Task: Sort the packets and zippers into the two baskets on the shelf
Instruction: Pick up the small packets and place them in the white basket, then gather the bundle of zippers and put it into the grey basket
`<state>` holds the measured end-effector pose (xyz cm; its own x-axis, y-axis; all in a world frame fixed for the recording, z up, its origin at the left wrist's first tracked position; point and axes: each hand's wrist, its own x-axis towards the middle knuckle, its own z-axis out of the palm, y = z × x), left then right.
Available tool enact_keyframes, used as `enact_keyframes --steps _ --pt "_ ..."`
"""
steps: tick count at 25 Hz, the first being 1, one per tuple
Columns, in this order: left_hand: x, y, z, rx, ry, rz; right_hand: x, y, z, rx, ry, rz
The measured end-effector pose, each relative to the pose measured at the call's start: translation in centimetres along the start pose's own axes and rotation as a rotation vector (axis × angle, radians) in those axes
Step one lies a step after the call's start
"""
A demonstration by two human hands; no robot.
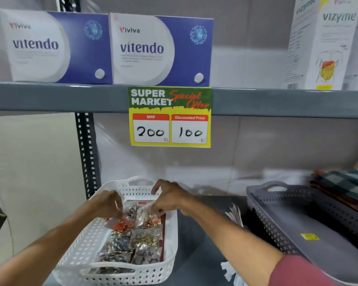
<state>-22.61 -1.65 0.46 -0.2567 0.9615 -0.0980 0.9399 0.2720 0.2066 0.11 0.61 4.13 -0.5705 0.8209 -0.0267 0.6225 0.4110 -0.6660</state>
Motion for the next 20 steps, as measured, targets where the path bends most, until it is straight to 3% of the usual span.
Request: enact_keyframes --steps 2,5,10,13,17,20 --pt "0.0 -0.2 0.2 0.038 0.035 0.015 0.1 0.0 1.4 -0.254 -0.005 -0.038" --pt "0.0 -0.5 0.4 0.096 0.06 0.069 0.2 0.9 3.4 -0.396 0.008 -0.067" --pt "-0.7 0.9 -0.2 0.27 0.104 0.114 -0.9 1.6 2.3 -0.305 0.034 -0.158" --pt "-2.0 4.5 -1.3 0.147 0.227 0.186 -2.4 2.5 -1.5 -0.237 0.191 -0.18" --pt "-4.4 12.8 -1.6 -0.225 0.321 0.417 -5.5 6.9 -8.7 -0.415 0.381 0.046" --pt "-5.6 20.0 0.3 -0.279 0.225 0.53 -8.9 10.5 -11.0 -0.679 0.334 0.26"
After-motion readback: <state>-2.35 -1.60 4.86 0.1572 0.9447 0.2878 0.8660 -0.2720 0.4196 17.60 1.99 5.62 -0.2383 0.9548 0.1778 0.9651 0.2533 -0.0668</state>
